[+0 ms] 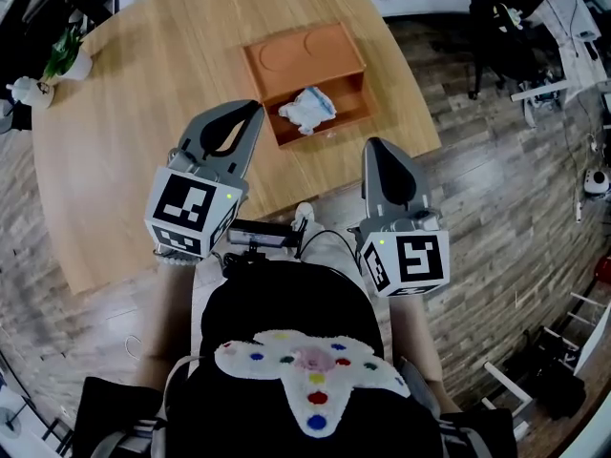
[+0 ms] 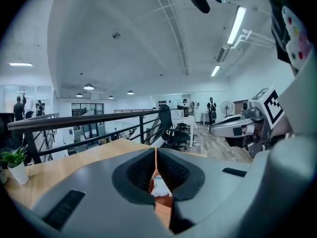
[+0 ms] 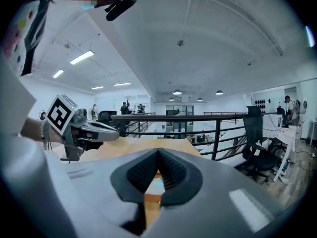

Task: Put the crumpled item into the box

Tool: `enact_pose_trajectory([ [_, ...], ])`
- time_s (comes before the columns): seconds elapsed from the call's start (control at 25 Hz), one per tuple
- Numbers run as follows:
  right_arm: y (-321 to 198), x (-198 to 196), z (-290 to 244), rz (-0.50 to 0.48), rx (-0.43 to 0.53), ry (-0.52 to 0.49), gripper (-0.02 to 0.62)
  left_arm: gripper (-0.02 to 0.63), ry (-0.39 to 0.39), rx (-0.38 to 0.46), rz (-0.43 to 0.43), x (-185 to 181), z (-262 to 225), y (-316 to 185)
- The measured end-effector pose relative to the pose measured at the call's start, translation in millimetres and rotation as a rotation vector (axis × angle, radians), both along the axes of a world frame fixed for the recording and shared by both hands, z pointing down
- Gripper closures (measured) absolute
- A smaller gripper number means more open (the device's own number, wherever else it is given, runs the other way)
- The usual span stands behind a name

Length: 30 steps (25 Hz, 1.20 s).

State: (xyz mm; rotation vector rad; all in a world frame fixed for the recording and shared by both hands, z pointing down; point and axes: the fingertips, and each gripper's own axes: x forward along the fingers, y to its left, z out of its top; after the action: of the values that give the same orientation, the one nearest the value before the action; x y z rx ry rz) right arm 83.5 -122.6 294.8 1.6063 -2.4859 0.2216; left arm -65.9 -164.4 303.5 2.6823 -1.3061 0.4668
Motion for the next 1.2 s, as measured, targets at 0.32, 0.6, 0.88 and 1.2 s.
enact_pose_trajectory([
  [0.32, 6, -9, -14, -0.026, 0.029, 0.011, 0.588, 0.592, 0.017, 0.024, -0.014, -14, -20, 26],
  [0.6, 13, -13, -15, -0.04, 0.034, 0.003, 0.587, 0.592, 0.005, 0.049, -0.01, -9, -27, 43],
  [0.88, 15, -14, -15, -0.057, 0.034, 0.015, 0.588, 0.592, -0.005, 0.058, -0.003, -8, -28, 47],
  [1.2, 16, -16, -12, -0.063, 0.027, 0.028, 0.586, 0.592, -0.019, 0.045, 0.016, -3, -25, 50],
])
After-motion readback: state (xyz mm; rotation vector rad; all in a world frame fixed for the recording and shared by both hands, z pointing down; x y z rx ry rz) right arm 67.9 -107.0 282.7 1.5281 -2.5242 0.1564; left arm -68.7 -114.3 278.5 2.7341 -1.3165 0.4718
